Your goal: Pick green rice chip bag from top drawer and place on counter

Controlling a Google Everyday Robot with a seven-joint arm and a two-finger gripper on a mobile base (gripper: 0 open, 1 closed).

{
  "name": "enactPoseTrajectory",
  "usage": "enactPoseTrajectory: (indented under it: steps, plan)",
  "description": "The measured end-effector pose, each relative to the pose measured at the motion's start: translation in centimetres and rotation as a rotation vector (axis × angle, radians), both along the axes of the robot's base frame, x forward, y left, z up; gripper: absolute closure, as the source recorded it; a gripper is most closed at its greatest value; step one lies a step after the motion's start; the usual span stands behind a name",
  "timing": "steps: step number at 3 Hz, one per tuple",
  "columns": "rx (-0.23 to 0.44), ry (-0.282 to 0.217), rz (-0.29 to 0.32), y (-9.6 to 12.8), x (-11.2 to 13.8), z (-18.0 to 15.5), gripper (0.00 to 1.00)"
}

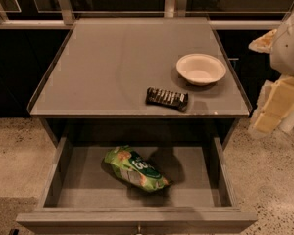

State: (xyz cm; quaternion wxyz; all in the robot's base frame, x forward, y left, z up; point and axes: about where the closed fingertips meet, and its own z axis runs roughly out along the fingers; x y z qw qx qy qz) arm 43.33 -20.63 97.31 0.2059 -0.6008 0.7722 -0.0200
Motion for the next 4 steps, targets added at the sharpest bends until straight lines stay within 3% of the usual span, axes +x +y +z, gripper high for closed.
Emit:
enactPoseTrajectory:
  steps: [1, 2, 3, 4]
  plan:
    - [0.172, 0.031, -0.001, 1.2, -1.2, -5.5, 0.00]
    - [0.372, 0.097, -0.017, 3.8, -1.9, -10.6, 0.00]
    - [0.450, 0.110, -0.022, 5.3, -2.1, -10.0, 0.00]
    - [0.451, 0.096, -0.020, 5.4, -2.3, -10.2, 0.00]
